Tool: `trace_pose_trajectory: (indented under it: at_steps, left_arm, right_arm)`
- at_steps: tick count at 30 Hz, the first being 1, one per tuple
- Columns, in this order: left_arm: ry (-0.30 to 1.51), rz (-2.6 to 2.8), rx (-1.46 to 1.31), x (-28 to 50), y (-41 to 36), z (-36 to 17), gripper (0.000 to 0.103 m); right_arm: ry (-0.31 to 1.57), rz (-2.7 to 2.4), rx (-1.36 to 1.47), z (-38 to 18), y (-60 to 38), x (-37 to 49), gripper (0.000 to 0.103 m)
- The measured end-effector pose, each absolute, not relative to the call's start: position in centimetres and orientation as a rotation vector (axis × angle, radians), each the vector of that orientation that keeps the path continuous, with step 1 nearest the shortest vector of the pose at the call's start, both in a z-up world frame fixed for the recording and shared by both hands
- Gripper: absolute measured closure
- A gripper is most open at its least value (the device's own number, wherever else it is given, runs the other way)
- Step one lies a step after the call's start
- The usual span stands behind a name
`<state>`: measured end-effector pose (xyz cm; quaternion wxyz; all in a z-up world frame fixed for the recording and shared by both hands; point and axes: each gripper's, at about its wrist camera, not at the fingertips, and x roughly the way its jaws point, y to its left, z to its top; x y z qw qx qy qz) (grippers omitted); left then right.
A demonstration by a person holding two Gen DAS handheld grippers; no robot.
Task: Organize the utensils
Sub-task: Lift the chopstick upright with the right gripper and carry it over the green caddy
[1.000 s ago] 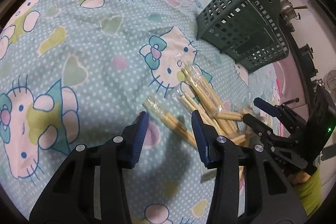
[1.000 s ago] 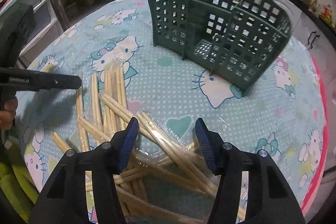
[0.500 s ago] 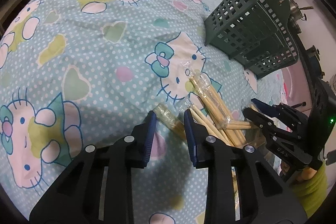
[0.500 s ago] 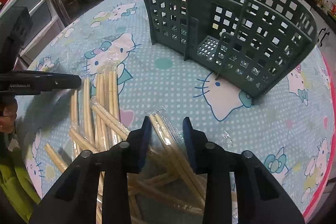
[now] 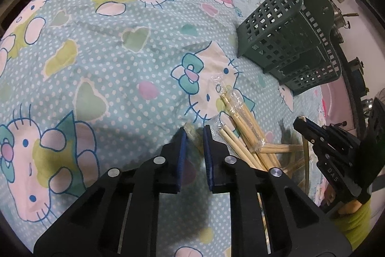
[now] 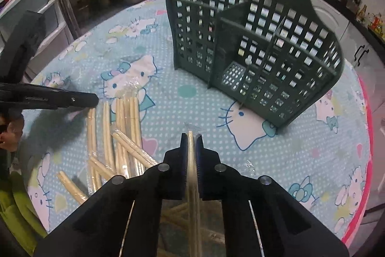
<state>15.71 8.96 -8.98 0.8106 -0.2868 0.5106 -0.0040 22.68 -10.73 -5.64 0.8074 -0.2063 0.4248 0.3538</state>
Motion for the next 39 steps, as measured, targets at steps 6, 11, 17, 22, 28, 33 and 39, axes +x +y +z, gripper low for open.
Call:
trace_pose_trajectory:
  at_steps: [6,11,17,22,28,33,39]
  left_arm:
    - [1.023,-0.053,-0.640,14.8,9.8,-6.6,0.097]
    - [0.924,-0.081,-0.601,14.4,10.0,-2.4,0.099]
    - [0.835,-0.124,-0.539,15.0,9.0,2.5,0.100]
    - [0.789,-0.174,-0.480,15.8,7.2,5.4,0.100]
    - [0.737,-0.236,-0.425,17.1,5.0,8.7,0.101]
    - [0.678,-0.273,-0.390,18.0,3.8,11.9,0.101]
    - [0.613,-0.297,-0.346,19.0,2.8,15.4,0.101]
  right_arm:
    - [0.875,0.761,-0.388,-3.4,-11.9,22.2,0.097]
    - [0.843,0.757,-0.346,-1.4,-12.7,21.9,0.097]
    - [0.779,0.755,-0.292,1.6,-13.3,21.2,0.097]
    - [0.708,0.759,-0.227,4.5,-13.9,20.5,0.097]
    - [0.589,0.750,-0.139,7.9,-14.7,20.3,0.097]
    - [0.477,0.719,-0.052,10.8,-15.8,20.9,0.097]
    - [0.347,0.677,0.038,13.5,-17.1,21.8,0.097]
